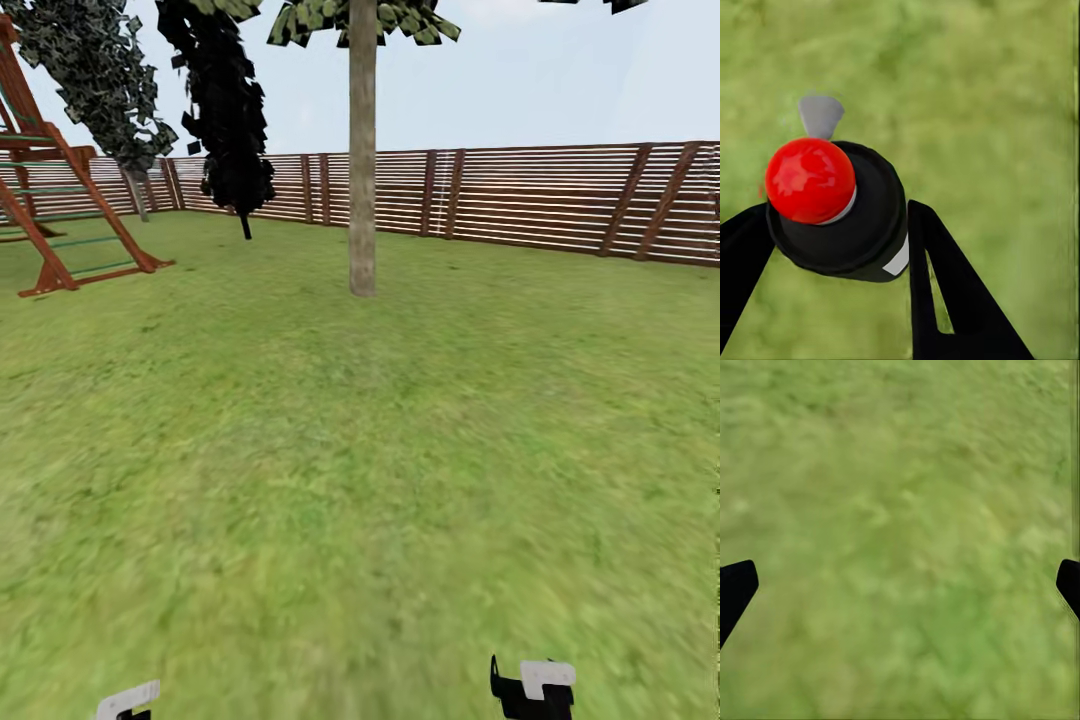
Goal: In the garden, pick up the pesticide atomizer on the floor and spray pesticide onto both trees until each tree trunk is fully covered.
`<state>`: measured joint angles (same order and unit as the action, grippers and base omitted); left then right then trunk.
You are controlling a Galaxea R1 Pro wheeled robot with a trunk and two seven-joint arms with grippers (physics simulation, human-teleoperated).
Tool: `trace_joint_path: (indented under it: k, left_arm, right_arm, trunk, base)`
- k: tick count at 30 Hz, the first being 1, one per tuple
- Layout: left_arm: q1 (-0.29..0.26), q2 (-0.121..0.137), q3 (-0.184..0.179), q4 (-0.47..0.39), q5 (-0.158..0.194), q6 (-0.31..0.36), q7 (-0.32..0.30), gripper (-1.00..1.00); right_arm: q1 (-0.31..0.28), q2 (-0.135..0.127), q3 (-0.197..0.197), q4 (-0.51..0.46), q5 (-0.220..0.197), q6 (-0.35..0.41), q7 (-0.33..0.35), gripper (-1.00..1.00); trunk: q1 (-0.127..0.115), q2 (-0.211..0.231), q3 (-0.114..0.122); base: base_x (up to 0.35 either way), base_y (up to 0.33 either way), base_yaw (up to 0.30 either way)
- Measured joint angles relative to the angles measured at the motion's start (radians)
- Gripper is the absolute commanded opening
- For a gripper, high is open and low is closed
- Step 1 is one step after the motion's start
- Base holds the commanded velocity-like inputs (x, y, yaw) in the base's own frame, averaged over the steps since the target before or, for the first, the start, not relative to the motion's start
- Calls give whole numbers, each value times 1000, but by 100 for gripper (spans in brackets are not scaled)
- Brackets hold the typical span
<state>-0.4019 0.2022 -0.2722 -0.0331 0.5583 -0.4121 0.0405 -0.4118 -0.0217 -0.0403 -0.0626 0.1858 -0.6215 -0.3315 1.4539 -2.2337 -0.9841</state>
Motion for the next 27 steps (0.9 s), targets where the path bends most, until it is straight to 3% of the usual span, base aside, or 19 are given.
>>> trace_joint_path:
  k: [27]
  left_arm:
    - [0, 0, 0, 0, 0, 0, 0, -100]
  right_arm:
    - [0, 2, 0, 0, 0, 0, -1, 100]
  trunk:
    - [0, 0, 0]
  base:
    - [339, 0, -4]
